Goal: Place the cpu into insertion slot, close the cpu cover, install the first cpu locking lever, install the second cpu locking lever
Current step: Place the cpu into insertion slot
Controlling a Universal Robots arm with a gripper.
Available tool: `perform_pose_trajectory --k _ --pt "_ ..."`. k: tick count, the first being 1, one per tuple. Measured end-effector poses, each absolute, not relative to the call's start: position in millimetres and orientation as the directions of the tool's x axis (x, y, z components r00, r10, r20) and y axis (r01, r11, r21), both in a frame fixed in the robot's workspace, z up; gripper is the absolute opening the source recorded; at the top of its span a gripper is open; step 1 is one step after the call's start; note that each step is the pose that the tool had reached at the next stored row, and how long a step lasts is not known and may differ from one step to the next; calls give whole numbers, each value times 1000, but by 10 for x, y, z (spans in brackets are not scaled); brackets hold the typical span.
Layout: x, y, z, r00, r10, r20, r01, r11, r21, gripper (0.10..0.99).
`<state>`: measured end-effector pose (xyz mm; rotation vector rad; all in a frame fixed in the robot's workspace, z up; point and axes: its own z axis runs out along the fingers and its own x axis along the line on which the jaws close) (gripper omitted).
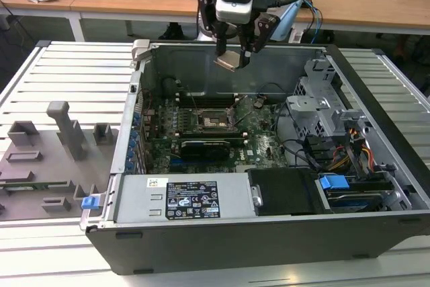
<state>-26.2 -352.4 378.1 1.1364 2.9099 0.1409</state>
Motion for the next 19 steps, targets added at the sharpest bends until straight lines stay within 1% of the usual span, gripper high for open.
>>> perform_pose_trajectory --k 14,19 --pt "-262 -3524 3781 -691 722 19 721 687 89 529" --pt "-262 -3523 3778 -632 775 19 773 629 89 529"
